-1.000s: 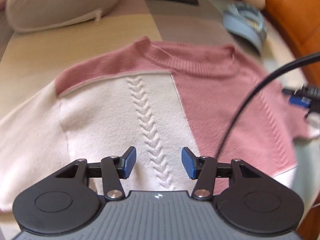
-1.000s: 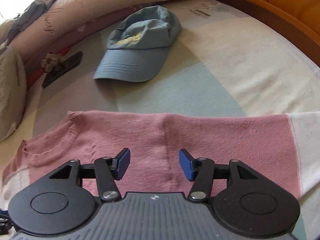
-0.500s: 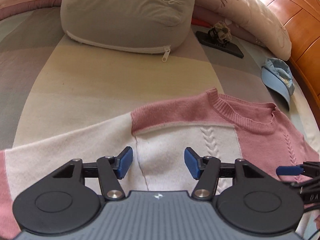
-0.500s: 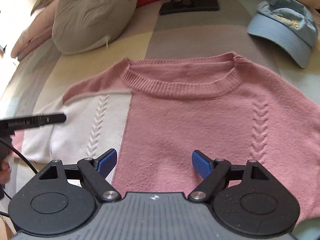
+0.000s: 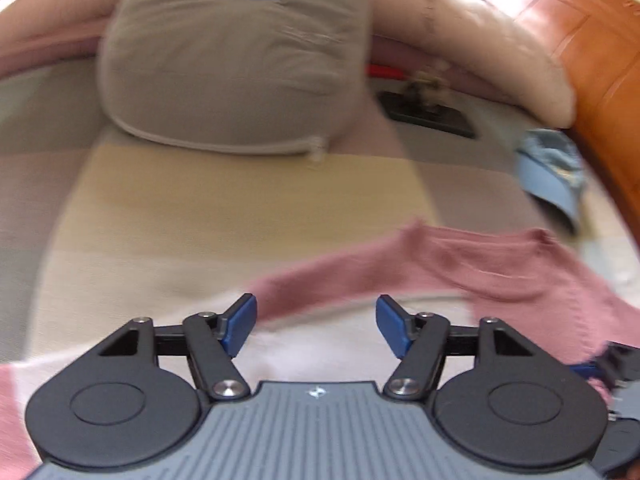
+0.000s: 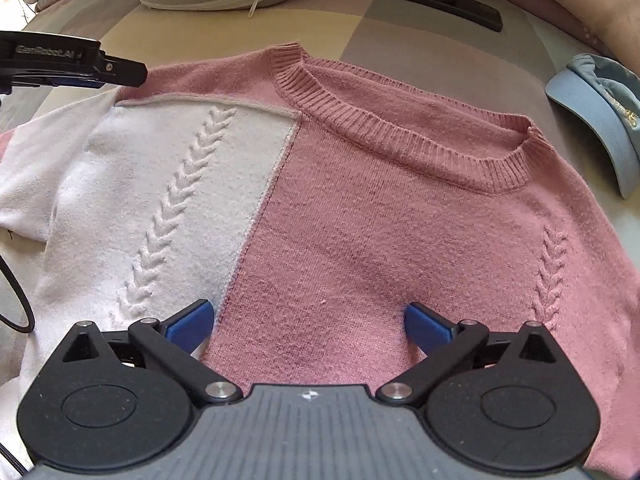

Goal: Fold clothes

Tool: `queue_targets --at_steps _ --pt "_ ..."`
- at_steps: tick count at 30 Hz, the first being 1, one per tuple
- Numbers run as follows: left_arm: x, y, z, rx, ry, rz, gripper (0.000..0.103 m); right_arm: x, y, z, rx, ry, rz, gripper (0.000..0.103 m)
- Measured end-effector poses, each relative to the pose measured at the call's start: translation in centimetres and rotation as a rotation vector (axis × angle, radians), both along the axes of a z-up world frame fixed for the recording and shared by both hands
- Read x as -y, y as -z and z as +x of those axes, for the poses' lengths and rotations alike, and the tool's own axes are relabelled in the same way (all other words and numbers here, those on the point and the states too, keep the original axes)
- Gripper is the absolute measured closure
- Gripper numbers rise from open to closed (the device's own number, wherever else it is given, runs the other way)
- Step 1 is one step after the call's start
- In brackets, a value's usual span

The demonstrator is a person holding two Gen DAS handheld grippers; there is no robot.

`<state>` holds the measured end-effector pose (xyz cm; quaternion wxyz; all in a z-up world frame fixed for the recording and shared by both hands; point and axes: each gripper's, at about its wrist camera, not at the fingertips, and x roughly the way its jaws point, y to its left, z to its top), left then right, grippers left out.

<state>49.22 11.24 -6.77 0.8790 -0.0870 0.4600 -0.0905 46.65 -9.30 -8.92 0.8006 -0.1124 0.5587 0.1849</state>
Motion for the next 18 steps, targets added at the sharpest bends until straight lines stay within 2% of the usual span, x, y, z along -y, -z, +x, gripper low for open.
queue_targets --at_steps 1,3,5,8,9,12,14,16,18 --pt "0.5 0.4 0.0 -0.018 0.026 -0.027 0.033 -0.1 0.0 0.0 -0.001 0.000 -0.004 0.000" --pt "0.9 1.9 0.7 -0.049 0.013 -0.007 0.033 0.0 0.1 -0.1 0.002 -0.002 -0.006 0.000" --pt "-0.4 3.0 1.2 -0.041 -0.051 -0.068 0.035 0.0 0.1 -0.1 0.005 -0.003 -0.008 0.000" --pt "-3.0 2.3 1.3 -0.073 -0.191 -0.245 0.035 0.1 0.1 -0.3 0.011 -0.005 -0.010 0.000" --pt "-3.6 1.7 1.0 -0.069 -0.213 -0.266 0.036 0.1 0.1 -0.3 0.014 -0.008 -0.008 0.000" --pt "-5.6 -0.4 -1.1 -0.042 -0.223 -0.251 0.035 0.3 0.1 -0.4 0.022 -0.021 -0.008 0.000" --pt "-8.0 -1.7 -2.9 -0.014 -0.237 -0.206 0.034 0.3 0.0 -0.4 0.020 -0.027 -0.008 0.000" --pt "-11.0 -2.2 -4.9 0.000 -0.290 -0.153 0.033 0.4 0.0 -0.4 0.020 -0.030 -0.008 0.000" --pt "-14.2 -1.5 -6.9 -0.032 -0.386 -0.101 0.032 0.5 -0.1 -0.4 0.021 -0.030 -0.008 0.000"
